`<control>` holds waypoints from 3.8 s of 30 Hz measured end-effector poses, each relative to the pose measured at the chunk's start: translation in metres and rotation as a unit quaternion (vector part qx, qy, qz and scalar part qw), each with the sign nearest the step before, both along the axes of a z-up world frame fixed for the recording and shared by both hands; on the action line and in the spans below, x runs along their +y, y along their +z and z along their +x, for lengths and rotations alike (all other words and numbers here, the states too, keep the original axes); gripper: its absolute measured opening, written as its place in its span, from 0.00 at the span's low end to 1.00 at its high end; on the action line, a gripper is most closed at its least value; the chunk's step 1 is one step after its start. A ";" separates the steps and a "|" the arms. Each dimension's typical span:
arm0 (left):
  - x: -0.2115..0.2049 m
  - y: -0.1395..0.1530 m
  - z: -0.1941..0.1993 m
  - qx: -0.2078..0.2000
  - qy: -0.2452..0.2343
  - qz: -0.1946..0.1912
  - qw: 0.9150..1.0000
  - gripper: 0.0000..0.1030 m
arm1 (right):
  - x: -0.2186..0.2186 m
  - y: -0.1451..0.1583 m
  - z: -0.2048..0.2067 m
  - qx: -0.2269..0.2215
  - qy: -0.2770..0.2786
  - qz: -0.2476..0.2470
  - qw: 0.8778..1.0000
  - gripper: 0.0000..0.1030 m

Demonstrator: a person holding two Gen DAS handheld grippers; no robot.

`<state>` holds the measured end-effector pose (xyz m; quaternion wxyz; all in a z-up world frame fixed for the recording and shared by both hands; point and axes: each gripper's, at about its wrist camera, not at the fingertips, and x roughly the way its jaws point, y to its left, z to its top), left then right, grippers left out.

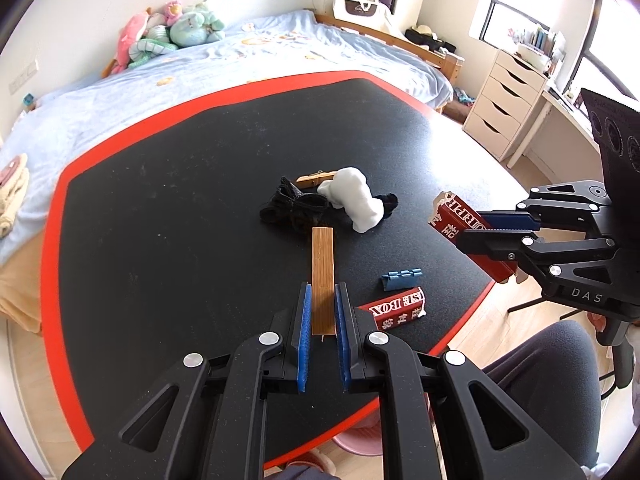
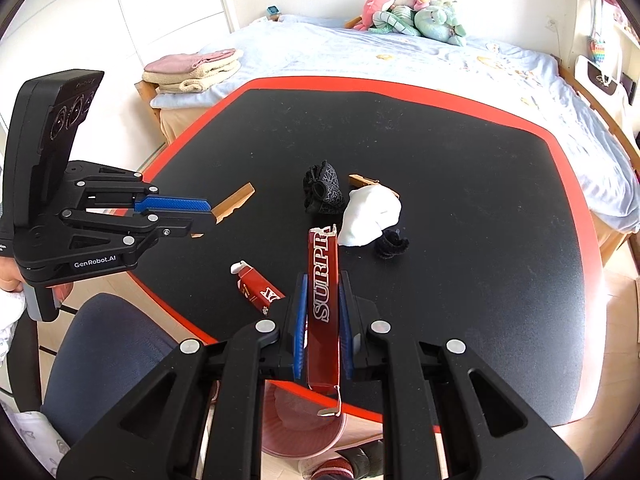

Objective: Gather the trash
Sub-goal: 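Carry the stick and red carton over the pink bin with both grippers, then open both grippers to drop the stick and carton into the bin, then move both grippers back over the table toward the cloths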

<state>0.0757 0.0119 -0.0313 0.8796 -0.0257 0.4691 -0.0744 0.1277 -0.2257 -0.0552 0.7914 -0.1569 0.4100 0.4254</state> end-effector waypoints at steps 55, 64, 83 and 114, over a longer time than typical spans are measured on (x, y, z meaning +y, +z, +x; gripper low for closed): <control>-0.057 -0.032 -0.104 0.021 -0.025 -0.037 0.999 0.87 | -0.052 -0.045 -0.110 0.043 -0.047 -0.012 0.998 0.88; -0.047 -0.028 -0.104 0.014 -0.004 -0.037 0.999 0.92 | -0.059 -0.044 -0.104 0.051 -0.064 -0.002 0.997 0.92; -0.019 -0.008 -0.083 -0.003 0.028 -0.052 0.998 0.92 | -0.051 -0.019 -0.078 0.029 -0.076 0.010 0.997 0.94; 0.035 -0.008 0.057 0.016 0.069 -0.072 0.995 0.92 | 0.030 -0.004 0.046 -0.009 -0.043 -0.010 0.999 0.94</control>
